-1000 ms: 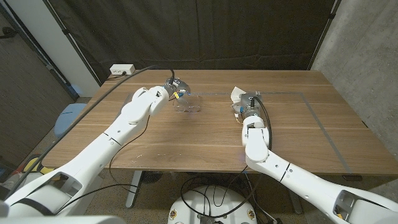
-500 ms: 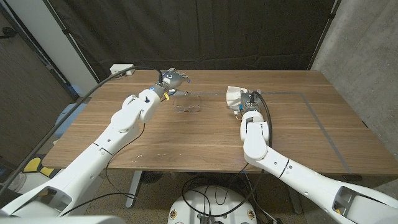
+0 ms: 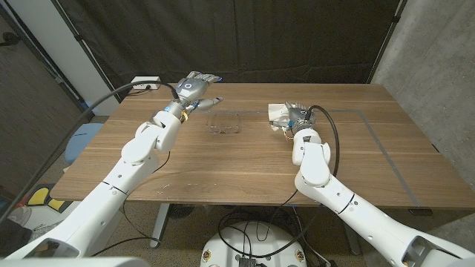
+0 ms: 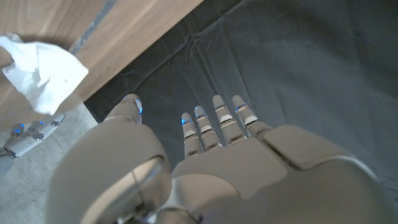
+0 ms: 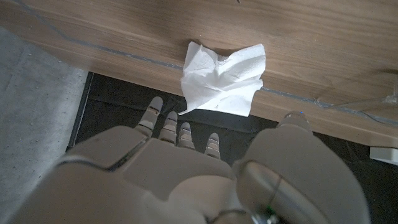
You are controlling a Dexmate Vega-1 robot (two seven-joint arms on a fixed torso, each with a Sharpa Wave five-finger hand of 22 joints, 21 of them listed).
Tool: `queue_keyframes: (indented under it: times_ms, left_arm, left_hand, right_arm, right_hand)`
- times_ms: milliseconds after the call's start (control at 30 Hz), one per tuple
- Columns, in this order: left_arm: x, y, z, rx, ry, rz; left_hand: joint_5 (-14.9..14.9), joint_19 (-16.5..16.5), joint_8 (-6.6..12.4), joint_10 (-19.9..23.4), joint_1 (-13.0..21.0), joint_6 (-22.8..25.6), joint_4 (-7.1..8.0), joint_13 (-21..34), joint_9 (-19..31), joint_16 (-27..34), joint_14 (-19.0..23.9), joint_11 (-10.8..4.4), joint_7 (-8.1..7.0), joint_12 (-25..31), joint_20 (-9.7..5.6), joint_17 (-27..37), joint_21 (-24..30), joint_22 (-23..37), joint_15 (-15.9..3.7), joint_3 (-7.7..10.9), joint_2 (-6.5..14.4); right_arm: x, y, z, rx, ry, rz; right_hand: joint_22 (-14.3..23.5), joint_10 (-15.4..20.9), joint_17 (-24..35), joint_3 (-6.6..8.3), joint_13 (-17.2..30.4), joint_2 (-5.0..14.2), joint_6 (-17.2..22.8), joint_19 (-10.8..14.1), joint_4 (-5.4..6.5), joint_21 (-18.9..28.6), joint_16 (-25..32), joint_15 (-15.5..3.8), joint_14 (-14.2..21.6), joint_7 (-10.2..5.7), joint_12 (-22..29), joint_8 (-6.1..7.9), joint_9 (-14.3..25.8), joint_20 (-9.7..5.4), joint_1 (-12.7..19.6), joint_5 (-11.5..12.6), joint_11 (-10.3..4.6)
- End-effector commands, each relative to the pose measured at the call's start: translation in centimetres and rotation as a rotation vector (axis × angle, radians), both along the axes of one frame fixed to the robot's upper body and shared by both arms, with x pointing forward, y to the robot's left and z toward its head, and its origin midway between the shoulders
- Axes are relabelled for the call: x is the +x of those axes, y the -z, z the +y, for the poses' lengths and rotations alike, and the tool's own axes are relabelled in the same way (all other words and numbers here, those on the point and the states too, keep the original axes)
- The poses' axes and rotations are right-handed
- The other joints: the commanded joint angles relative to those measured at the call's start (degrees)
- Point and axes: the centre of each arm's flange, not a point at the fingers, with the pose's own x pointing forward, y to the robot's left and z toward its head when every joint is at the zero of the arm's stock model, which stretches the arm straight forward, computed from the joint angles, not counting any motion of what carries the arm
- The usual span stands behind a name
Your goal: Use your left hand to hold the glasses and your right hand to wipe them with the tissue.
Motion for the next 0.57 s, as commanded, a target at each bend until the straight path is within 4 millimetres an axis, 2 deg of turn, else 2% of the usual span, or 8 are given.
queue_keyframes:
  times_ms: [33,100,133,200,267,300,367,567]
  left_arm:
    - [-1.0,0.3,2.3,-0.136,0.089,-0.046]
    - [-0.9,0.3,2.5,-0.156,0.111,-0.045]
    - [-0.9,0.4,2.6,-0.167,0.122,-0.041]
    - [-0.8,0.5,2.9,-0.187,0.145,-0.039]
    - [-0.7,0.7,3.0,-0.203,0.148,-0.04]
    - [-0.6,0.9,3.0,-0.206,0.147,-0.036]
    - [-0.3,1.2,3.0,-0.204,0.141,-0.018]
    - [0.8,1.8,3.1,-0.217,0.125,0.015]
  left_hand:
    - [-0.45,0.11,-1.02,-1.91,0.22,-2.37,0.32,-0.38,0.0,-0.28,-1.93,0.36,-0.51,-1.59,0.48,-0.5,-0.27,0.08,-3.24,0.17,0.05]
    - [-0.58,0.17,-1.52,-2.83,0.17,-3.71,0.31,-0.61,-0.02,-0.42,-2.68,0.09,-0.55,-2.33,0.5,-0.81,-0.31,0.07,-3.13,0.11,0.08]
    - [-0.66,0.21,-1.71,-3.58,0.17,-4.4,0.27,-0.78,-0.04,-0.63,-3.54,0.23,-0.58,-2.9,0.48,-1.07,-0.33,0.07,-3.08,0.07,0.09]
    - [-0.84,0.23,-1.99,-4.93,-0.02,-5.64,0.37,-1.06,-0.06,-0.9,-4.94,0.91,-0.66,-3.85,0.63,-1.5,-0.38,0.07,-2.34,-0.02,0.26]
    - [-0.89,0.13,-2.08,-5.31,-0.1,-6.03,0.44,-1.13,-0.07,-0.9,-5.17,0.92,-0.76,-4.11,0.6,-1.61,-0.43,0.07,-2.35,-0.02,0.38]
    - [-0.93,0.12,-2.09,-5.29,-0.18,-6.18,0.49,-1.17,-0.07,-0.96,-5.48,0.94,-0.86,-4.18,0.54,-1.68,-0.44,0.08,-2.25,-0.03,0.47]
    - [-0.98,0.05,-2.05,-5.24,-0.27,-6.24,0.56,-1.22,-0.07,-0.93,-5.59,0.81,-0.88,-4.23,0.57,-1.76,-0.48,0.08,-2.15,-0.05,0.56]
    - [-1.13,-0.19,-2.04,-5.32,-0.63,-6.63,0.86,-1.36,-0.07,-0.8,-5.83,0.95,-0.38,-4.49,0.53,-1.98,-0.59,0.09,-1.85,-0.07,0.98]
  right_arm:
    - [-0.7,-0.8,-1.5,0.253,-0.198,-0.152]
    - [-0.6,-0.8,-1.8,0.289,-0.219,-0.154]
    - [-0.5,-0.7,-1.9,0.305,-0.232,-0.164]
    - [-0.6,-0.5,-2.2,0.339,-0.249,-0.193]
    - [-0.6,-0.3,-2.5,0.362,-0.255,-0.221]
    - [-0.6,-0.2,-2.6,0.373,-0.253,-0.232]
    - [-0.5,0.0,-2.8,0.382,-0.251,-0.241]
    - [0.4,-0.4,-3.0,0.417,-0.303,-0.258]
  right_hand:
    - [0.16,-0.7,-0.42,-0.53,0.02,1.04,-3.16,-2.14,0.37,-1.08,-0.01,-0.74,-1.69,2.04,0.6,-0.15,0.18,-0.71,-0.34,0.38,-0.38]
    - [0.14,-1.23,-0.72,-0.67,0.0,1.45,-4.11,-2.69,0.52,-1.87,-0.4,-1.88,-3.53,2.59,0.57,0.08,0.17,-1.55,-0.66,0.25,-0.52]
    - [0.13,-2.33,-1.01,-0.81,-0.02,1.66,-5.73,-3.11,0.56,-2.54,-0.58,-2.42,-4.92,3.7,0.3,-0.09,0.16,-2.34,-0.85,0.09,-0.76]
    - [0.12,-3.48,-1.33,-0.95,-0.01,2.01,-6.82,-3.78,0.63,-3.44,-0.8,-2.44,-7.05,4.19,0.22,0.13,0.19,-3.08,-1.11,-0.11,-0.57]
    - [0.09,-4.8,-1.68,-1.16,0.01,2.54,-7.44,-6.25,0.73,-5.33,-0.94,-2.35,-10.21,4.41,0.28,0.55,0.22,-4.03,-1.52,-0.45,-0.37]
    - [0.06,-5.3,-1.88,-1.29,0.01,2.8,-7.38,-7.73,0.72,-6.55,-1.03,-2.08,-12.32,4.49,0.4,0.81,0.21,-4.1,-1.68,-0.67,-0.34]
    - [0.04,-5.48,-2.03,-1.4,-0.01,3.08,-6.85,-9.41,0.71,-7.85,-1.03,-2.39,-13.99,4.52,0.57,1.1,0.19,-3.17,-1.85,-0.87,-0.45]
    - [0.03,-4.85,-2.13,-1.48,-0.02,3.28,-5.88,-9.6,0.71,-8.4,-0.77,-2.67,-14.32,4.53,0.91,1.45,0.17,-3.05,-1.97,-1.01,-0.86]
